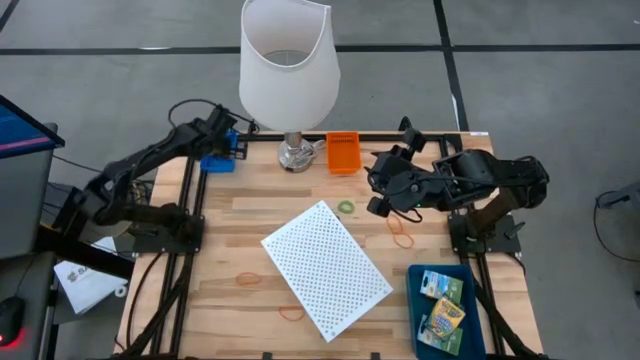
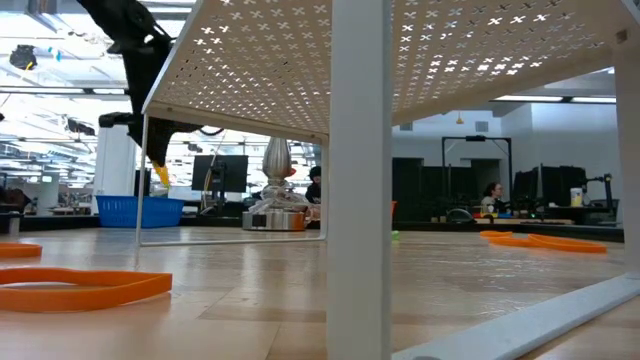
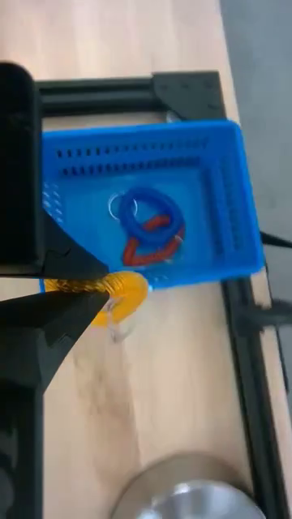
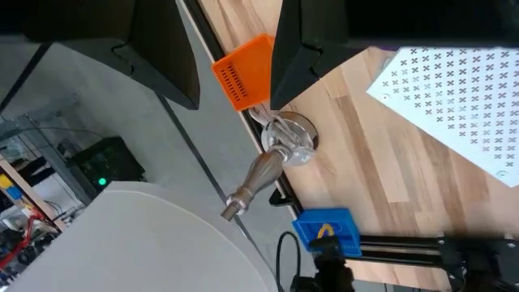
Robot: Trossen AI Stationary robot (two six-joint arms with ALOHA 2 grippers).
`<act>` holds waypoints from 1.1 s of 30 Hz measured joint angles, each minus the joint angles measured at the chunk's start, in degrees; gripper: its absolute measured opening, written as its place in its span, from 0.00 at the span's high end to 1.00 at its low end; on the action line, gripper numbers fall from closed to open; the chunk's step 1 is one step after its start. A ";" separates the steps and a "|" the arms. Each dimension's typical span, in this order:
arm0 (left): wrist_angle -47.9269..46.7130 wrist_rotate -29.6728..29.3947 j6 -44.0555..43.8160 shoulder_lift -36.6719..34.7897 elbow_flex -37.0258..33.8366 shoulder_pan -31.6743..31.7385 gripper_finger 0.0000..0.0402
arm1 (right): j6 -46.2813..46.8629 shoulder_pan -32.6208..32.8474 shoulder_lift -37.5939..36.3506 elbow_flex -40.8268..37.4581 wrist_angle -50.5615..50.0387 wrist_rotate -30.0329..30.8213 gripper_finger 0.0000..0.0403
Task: Pick & Place Office Desk Supplies
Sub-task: Put the yellow spring keychain into the blue bin, then put the green spring keychain into the blue bin
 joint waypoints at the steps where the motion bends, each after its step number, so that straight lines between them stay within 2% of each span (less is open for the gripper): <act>1: 0.59 -0.39 -0.68 0.70 0.14 -0.09 0.99 | 0.21 0.00 0.00 0.00 -0.19 0.03 0.63; 24: 1.62 -6.97 -6.76 6.17 0.13 -0.50 0.98 | 1.68 0.11 0.02 0.00 -1.18 -0.14 0.63; 27: 2.20 -6.98 -7.47 6.17 0.13 -0.50 0.92 | 1.66 0.11 0.02 0.00 -1.18 -0.15 0.63; 33: 2.72 -7.41 -8.49 6.17 0.15 -0.46 0.73 | 1.49 0.11 0.02 0.00 -1.18 -0.13 0.63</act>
